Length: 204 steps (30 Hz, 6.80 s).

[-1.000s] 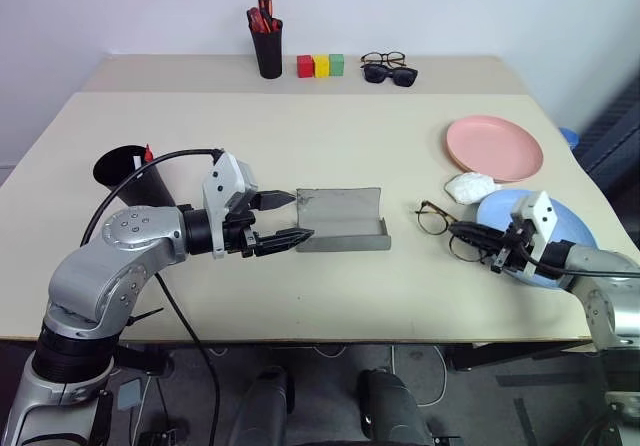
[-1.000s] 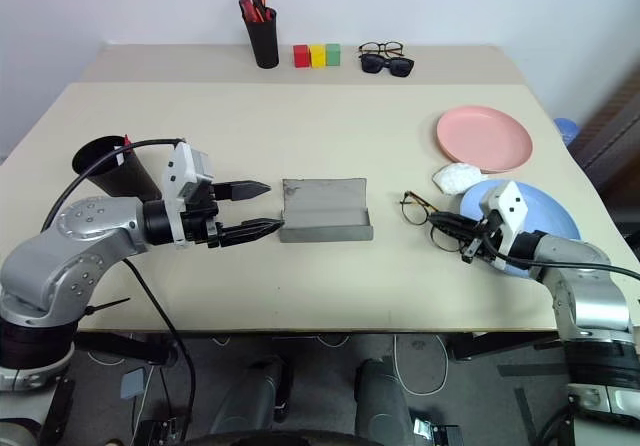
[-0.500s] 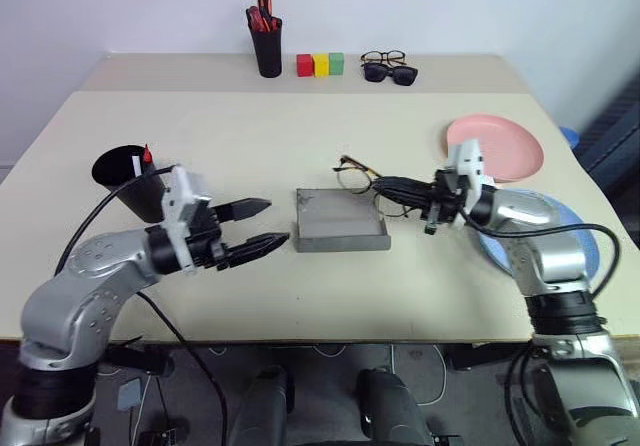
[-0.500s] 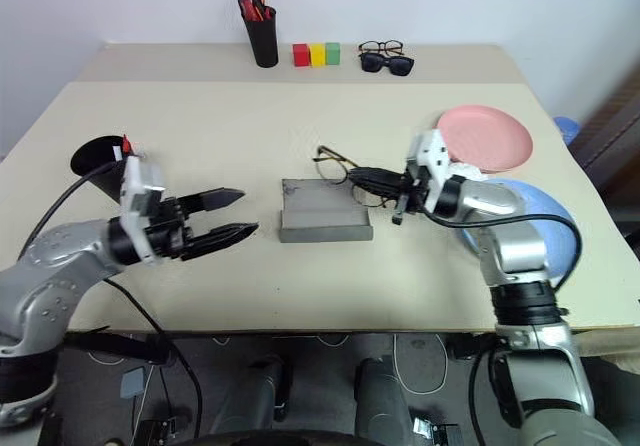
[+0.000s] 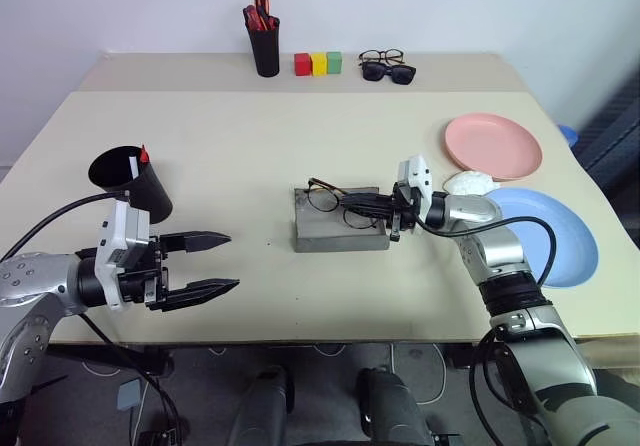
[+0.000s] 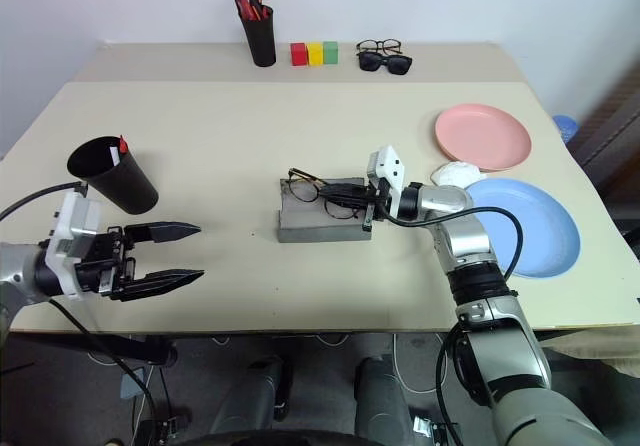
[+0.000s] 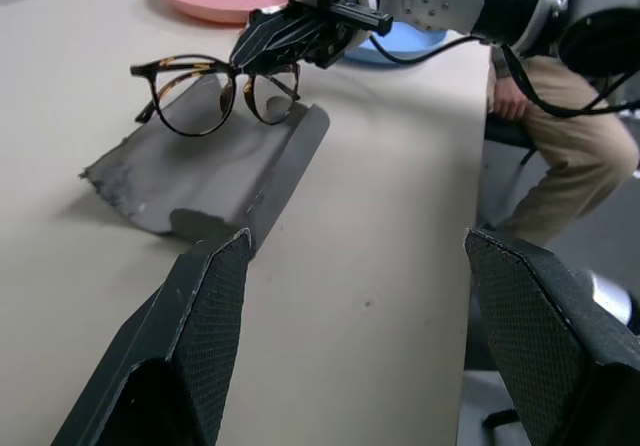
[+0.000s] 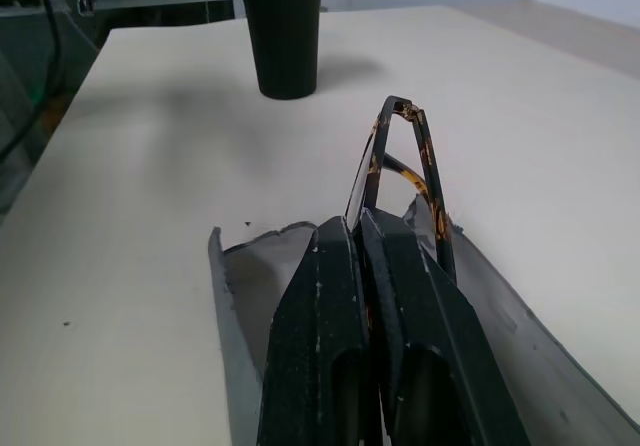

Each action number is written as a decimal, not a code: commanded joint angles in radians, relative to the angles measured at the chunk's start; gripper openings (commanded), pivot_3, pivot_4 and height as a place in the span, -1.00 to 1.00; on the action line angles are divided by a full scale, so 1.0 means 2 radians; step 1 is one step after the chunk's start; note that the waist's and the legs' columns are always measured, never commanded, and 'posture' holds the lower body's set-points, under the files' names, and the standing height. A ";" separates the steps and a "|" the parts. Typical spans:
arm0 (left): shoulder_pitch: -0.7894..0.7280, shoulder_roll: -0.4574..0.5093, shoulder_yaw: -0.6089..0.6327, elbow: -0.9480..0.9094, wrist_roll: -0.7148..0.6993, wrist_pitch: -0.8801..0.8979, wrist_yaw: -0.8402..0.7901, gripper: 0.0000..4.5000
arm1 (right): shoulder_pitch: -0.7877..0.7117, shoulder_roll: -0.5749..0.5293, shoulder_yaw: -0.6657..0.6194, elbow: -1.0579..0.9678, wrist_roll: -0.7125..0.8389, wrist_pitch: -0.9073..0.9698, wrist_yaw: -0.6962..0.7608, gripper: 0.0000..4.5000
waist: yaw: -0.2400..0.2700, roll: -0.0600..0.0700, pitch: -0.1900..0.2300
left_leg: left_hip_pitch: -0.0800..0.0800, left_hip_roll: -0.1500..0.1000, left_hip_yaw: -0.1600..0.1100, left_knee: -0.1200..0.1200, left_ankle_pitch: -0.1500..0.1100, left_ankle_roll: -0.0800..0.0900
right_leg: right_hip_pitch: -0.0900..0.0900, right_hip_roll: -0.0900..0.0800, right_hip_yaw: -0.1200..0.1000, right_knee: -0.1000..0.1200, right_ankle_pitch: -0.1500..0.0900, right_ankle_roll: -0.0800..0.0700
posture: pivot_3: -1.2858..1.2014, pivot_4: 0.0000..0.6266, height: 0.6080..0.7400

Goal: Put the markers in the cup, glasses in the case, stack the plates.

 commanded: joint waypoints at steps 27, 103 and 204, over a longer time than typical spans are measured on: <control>-0.474 -0.149 -0.254 0.462 0.282 -0.145 0.147 -0.71 | 0.381 -0.175 -0.264 -0.358 0.084 0.125 -0.075 1.00 | 0.013 -0.001 0.000 | 0.000 0.000 0.000 0.000 0.001 0.000 | 0.001 0.000 0.000 0.000 -0.001 0.001 | 0.03 -0.52 1.00; -0.484 -0.263 -0.326 0.491 0.371 -0.091 -0.142 -0.98 | 0.456 -0.144 -0.242 -0.399 0.075 0.088 -0.166 1.00 | 0.015 -0.001 0.001 | -0.003 -0.001 -0.001 0.003 0.000 0.000 | 0.001 0.000 -0.001 0.000 -0.001 0.001 | 0.03 -0.52 1.00; -0.373 -0.257 -0.342 0.153 0.233 0.039 0.072 1.00 | 0.078 -0.197 -0.116 -0.039 -0.159 -0.035 -0.295 -0.99 | 0.006 0.000 0.000 | 0.000 -0.001 0.000 0.003 0.000 0.000 | 0.002 0.000 0.000 0.001 -0.001 0.001 | 0.03 -0.52 1.00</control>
